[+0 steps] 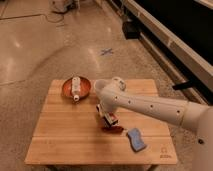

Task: Place the eraser on the white sponge

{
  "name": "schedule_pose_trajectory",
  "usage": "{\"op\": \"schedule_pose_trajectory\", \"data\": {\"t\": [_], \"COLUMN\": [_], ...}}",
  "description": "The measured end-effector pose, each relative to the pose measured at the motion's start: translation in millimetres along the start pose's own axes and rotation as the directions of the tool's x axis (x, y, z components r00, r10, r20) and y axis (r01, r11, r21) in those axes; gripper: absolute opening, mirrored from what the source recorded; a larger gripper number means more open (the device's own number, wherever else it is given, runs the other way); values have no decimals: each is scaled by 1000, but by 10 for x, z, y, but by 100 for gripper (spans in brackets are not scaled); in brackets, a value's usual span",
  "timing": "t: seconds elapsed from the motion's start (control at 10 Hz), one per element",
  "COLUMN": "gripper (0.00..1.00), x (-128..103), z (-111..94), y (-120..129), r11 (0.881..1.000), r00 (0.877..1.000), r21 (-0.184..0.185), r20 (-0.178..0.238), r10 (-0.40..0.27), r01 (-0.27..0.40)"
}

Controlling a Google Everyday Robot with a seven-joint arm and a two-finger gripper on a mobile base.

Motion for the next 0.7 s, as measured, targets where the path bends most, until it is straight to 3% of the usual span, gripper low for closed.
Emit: {"op": "schedule_pose_trajectory", "data": {"t": [0.4, 0.7], "gripper": [0, 0], "x": [-531, -903], "z": [-150, -266], "y": [220, 390], "r11": [994, 984], "r00": [993, 982], "r21": [-26, -62], "r20": [49, 83], "r10": [104, 172], "r01": [-103, -167]}}
